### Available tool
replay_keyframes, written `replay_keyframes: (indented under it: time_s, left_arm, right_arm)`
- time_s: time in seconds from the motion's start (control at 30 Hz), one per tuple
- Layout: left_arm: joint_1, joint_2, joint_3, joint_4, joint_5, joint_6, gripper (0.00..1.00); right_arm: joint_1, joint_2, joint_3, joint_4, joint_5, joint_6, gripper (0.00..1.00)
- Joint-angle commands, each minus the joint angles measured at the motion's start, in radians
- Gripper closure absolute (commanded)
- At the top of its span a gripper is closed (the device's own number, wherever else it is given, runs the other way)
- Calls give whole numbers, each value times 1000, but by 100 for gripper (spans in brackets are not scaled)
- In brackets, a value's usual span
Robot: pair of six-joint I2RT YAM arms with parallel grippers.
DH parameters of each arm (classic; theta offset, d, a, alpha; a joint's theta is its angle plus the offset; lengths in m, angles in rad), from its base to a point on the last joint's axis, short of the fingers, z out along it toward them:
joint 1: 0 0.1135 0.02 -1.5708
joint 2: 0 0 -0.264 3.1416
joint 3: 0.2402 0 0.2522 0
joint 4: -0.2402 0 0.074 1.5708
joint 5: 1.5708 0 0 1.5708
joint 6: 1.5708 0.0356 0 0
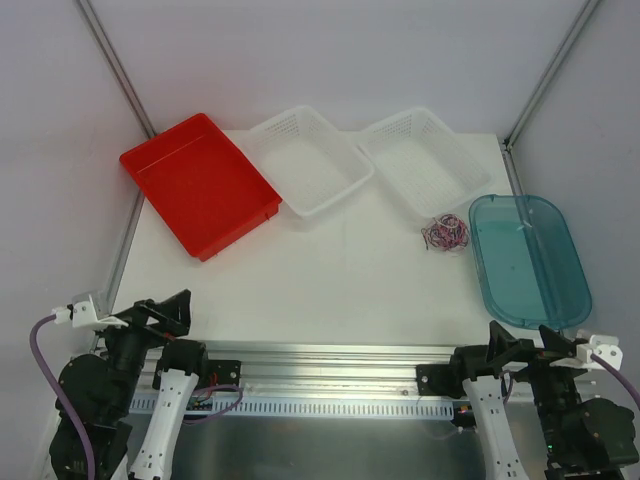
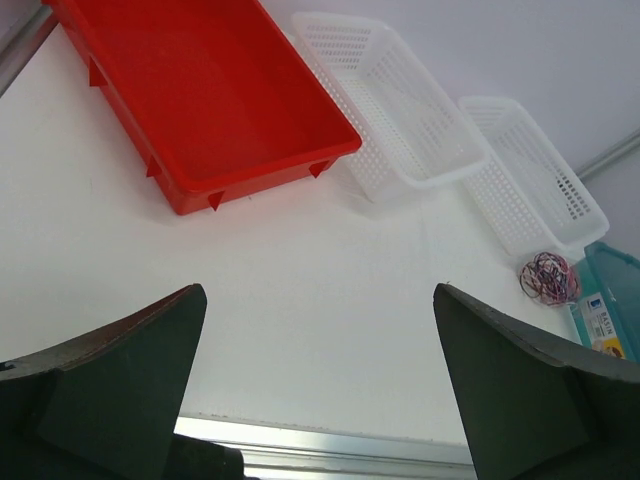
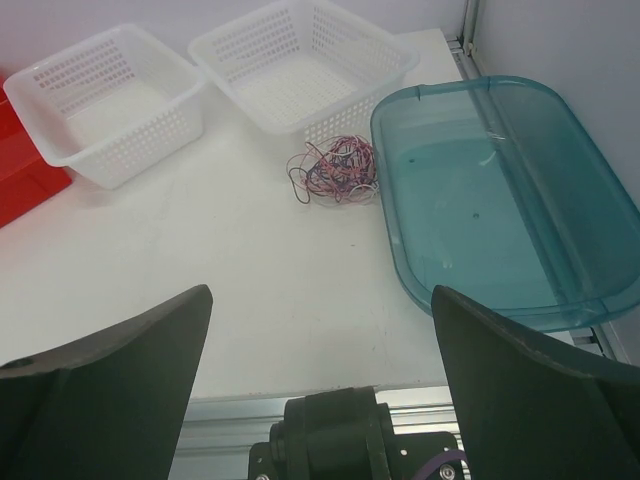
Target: Untangle the cables
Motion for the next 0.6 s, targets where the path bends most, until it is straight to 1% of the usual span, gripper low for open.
replay_keyframes:
  time_s: [0.0, 0.03, 0.1, 0.17, 0.27, 0.3, 0.37, 0.43, 0.47, 0.57]
  left_arm:
    - [0, -169, -21, 1, 35, -26, 1]
    - [2, -169, -29, 3, 38, -38, 1]
    - [0, -166, -59, 5, 42, -64, 1]
    - [0, -154, -96, 9, 71, -81, 1]
    - [0, -119, -151, 21, 102, -119, 1]
    - [0, -103, -162, 26, 102, -136, 1]
    - [0, -50, -191, 41, 145, -148, 1]
    - [0, -13, -208, 49, 160, -159, 1]
    - [2, 46, -224, 61, 189, -159, 1]
    - [0, 128, -265, 99, 238, -148, 1]
  right_arm:
    - [-12, -192, -9, 7, -33, 7, 3]
    - [-11, -192, -17, 13, -62, 4, 3]
    - [-20, -184, -38, 33, -168, -1, 3]
    - [-38, -161, -54, 40, -216, 9, 3]
    - [-49, -132, -92, 58, -244, 36, 3]
    - [-51, -106, -110, 67, -251, 42, 3]
    - [-52, -64, -130, 82, -258, 70, 3]
    - [-52, 24, -152, 102, -273, 90, 3]
    - [-52, 51, -159, 127, -290, 96, 3]
    - [-52, 170, -185, 170, -320, 113, 3]
